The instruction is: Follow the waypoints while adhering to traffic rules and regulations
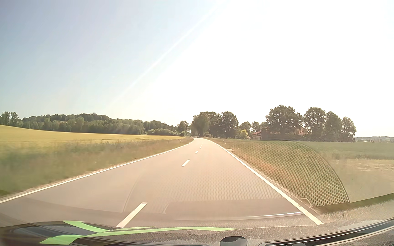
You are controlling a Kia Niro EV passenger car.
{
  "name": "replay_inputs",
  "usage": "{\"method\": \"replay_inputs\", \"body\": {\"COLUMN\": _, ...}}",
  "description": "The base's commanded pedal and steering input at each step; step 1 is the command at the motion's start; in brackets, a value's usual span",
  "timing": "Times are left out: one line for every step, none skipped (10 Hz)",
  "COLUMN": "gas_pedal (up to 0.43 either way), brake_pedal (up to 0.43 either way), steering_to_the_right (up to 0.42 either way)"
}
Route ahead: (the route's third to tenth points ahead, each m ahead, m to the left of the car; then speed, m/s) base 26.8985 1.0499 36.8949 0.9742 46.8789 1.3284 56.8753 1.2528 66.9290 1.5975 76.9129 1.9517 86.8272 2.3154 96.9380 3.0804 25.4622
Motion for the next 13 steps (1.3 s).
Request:
{"method": "replay_inputs", "body": {"gas_pedal": 0.28, "brake_pedal": 0.0, "steering_to_the_right": -0.004}}
{"method": "replay_inputs", "body": {"gas_pedal": 0.28, "brake_pedal": 0.0, "steering_to_the_right": -0.004}}
{"method": "replay_inputs", "body": {"gas_pedal": 0.28, "brake_pedal": 0.0, "steering_to_the_right": -0.004}}
{"method": "replay_inputs", "body": {"gas_pedal": 0.248, "brake_pedal": 0.0, "steering_to_the_right": -0.004}}
{"method": "replay_inputs", "body": {"gas_pedal": 0.22, "brake_pedal": 0.0, "steering_to_the_right": -0.004}}
{"method": "replay_inputs", "body": {"gas_pedal": 0.22, "brake_pedal": 0.0, "steering_to_the_right": -0.004}}
{"method": "replay_inputs", "body": {"gas_pedal": 0.22, "brake_pedal": 0.0, "steering_to_the_right": -0.004}}
{"method": "replay_inputs", "body": {"gas_pedal": 0.248, "brake_pedal": 0.0, "steering_to_the_right": -0.004}}
{"method": "replay_inputs", "body": {"gas_pedal": 0.28, "brake_pedal": 0.0, "steering_to_the_right": -0.004}}
{"method": "replay_inputs", "body": {"gas_pedal": 0.28, "brake_pedal": 0.0, "steering_to_the_right": -0.004}}
{"method": "replay_inputs", "body": {"gas_pedal": 0.28, "brake_pedal": 0.0, "steering_to_the_right": -0.004}}
{"method": "replay_inputs", "body": {"gas_pedal": 0.268, "brake_pedal": 0.0, "steering_to_the_right": -0.004}}
{"method": "replay_inputs", "body": {"gas_pedal": 0.248, "brake_pedal": 0.0, "steering_to_the_right": -0.004}}
